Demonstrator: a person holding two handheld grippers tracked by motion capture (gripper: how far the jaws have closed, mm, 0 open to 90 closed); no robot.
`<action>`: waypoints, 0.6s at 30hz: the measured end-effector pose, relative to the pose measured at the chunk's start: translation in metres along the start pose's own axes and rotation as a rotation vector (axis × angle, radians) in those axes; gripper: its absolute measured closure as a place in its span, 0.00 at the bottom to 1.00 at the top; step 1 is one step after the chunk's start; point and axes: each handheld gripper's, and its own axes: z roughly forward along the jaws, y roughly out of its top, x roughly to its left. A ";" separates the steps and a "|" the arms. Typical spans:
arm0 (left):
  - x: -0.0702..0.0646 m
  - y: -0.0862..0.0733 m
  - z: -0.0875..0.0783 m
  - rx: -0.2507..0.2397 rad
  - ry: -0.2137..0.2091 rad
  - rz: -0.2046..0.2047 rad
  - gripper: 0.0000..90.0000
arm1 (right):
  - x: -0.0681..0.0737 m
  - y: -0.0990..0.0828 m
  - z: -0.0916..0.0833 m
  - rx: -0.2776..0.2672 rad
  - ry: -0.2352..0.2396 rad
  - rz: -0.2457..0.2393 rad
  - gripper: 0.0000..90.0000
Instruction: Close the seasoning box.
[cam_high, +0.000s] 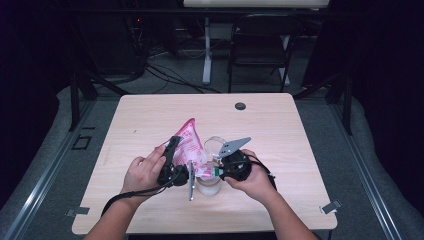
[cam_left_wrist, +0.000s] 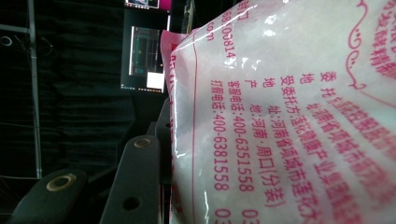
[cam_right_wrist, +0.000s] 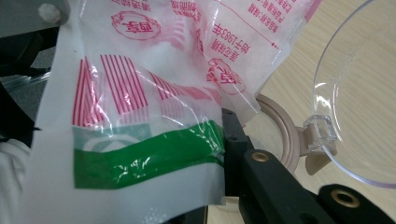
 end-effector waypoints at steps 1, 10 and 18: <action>0.000 0.000 -0.001 -0.001 0.001 0.002 0.71 | 0.000 0.000 0.000 0.005 0.001 -0.001 1.00; -0.001 0.001 -0.003 -0.010 0.038 0.018 0.71 | 0.000 0.000 0.001 0.014 -0.017 -0.001 1.00; -0.002 0.000 -0.004 -0.015 0.047 0.017 0.71 | -0.002 0.000 -0.001 0.014 -0.024 0.004 1.00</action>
